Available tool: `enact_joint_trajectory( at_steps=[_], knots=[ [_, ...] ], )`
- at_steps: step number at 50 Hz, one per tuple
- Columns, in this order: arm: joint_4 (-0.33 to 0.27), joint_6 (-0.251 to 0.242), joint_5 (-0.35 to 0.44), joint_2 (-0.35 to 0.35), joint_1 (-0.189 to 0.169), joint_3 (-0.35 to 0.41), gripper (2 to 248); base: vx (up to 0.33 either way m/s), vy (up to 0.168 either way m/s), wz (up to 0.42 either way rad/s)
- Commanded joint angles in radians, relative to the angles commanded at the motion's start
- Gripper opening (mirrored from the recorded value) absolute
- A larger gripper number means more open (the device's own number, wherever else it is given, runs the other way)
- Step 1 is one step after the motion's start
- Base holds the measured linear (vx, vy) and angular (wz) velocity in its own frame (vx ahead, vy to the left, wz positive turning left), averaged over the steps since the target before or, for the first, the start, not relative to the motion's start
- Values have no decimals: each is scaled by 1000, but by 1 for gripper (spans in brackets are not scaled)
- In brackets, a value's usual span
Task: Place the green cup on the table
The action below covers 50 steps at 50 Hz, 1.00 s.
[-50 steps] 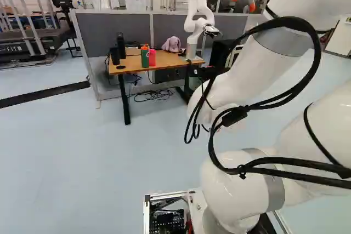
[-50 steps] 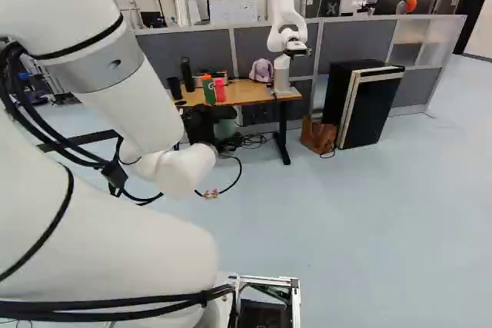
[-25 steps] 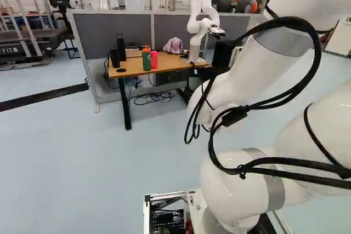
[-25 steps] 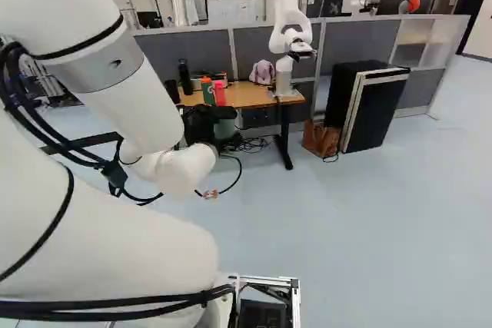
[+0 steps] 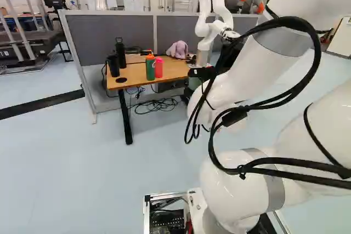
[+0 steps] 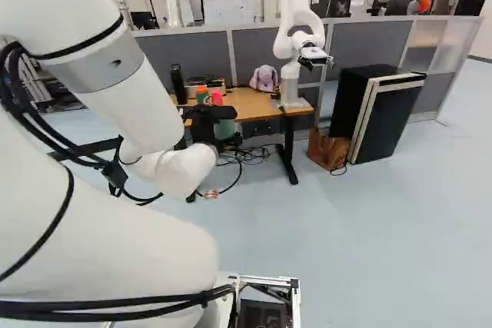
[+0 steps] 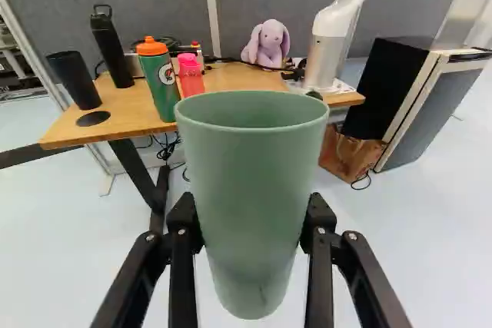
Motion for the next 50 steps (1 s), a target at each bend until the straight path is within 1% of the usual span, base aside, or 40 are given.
enact_joint_trajectory(
  at_steps=[38,39,45,50],
  knots=[
    [0,0,0,0,0,0,124,389,10,-17],
    [0,0,0,-32,0,-27,124,356,17,4],
    [0,0,0,-64,0,-55,124,215,5,53],
    [0,0,0,-84,0,-73,124,73,2,-8]
  ],
)
